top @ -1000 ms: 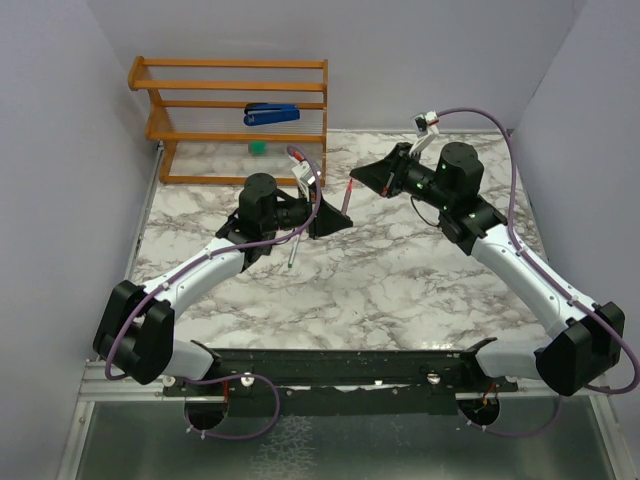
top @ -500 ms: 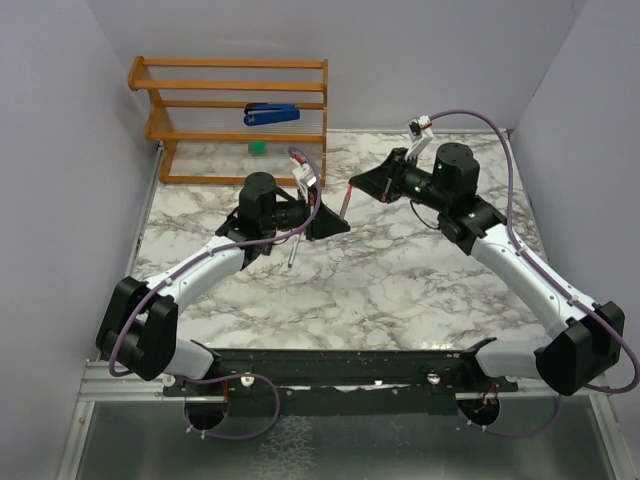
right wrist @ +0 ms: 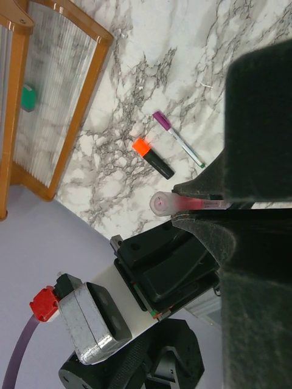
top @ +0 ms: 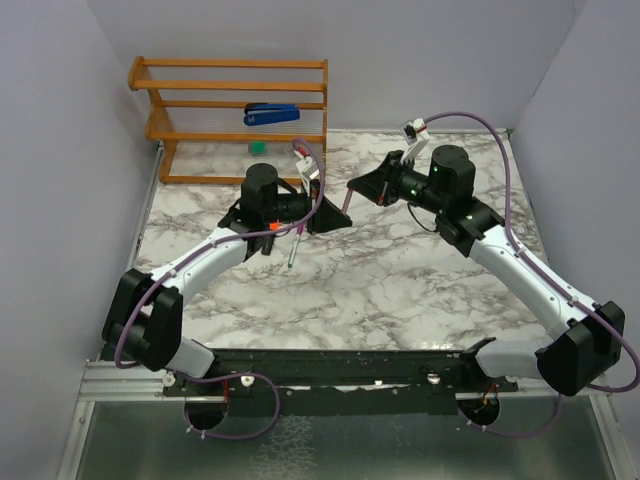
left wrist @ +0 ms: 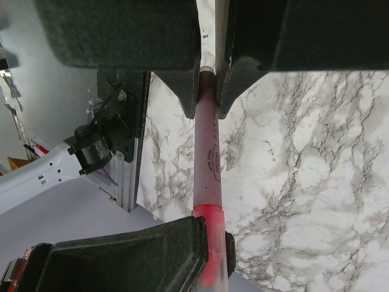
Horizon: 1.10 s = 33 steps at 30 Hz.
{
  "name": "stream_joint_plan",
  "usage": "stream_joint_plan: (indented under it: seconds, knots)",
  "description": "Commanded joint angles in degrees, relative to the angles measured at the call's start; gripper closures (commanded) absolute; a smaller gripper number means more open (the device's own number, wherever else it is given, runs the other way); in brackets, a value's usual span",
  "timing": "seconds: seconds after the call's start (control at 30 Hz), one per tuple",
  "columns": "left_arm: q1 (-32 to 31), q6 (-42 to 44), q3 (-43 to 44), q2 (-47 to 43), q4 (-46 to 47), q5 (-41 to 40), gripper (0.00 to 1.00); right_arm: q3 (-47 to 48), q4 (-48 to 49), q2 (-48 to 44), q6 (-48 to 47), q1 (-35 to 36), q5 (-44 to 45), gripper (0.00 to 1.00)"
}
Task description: Insert the pens into the pen caps
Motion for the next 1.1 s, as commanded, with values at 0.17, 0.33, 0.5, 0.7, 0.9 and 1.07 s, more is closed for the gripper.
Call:
stream_joint_plan:
  seconds: [0.17,0.33,0.5,0.7,0.9,1.07]
  knots:
    - [1.8,2.1,6.0,1.0,2.0,-2.4,1.00,-2.7,-6.4,-0.3,-0.6,3.0,-3.2,1.00]
    - [2.9,2.9,9.3,1.8,1.6,-3.6,1.00,-4.1,-6.8,-0.4,-0.9,5.3,-1.7,1.00]
    - [3.6,3.7,12.8,2.2,1.3,-4.5,1.00,-6.2,-6.9,-0.1,-0.7,8.0,-0.8,1.00]
    - [4.1,5.6,17.2,2.8,-0.5,-5.1,1.00,-9.6,-6.0,-0.3,0.6,9.6,-1.1,1.00]
    - [4.9,11.5,22.4,2.9,-8.1,-6.2,1.00,-11.4,-7.5,-0.5,0.6,11.2,-1.3,1.00]
    - [5.8,13.7,25.4,3.3,-10.9,-5.7,1.00,-12.5,-9.3,0.4,-0.1,12.1,-2.9,1.00]
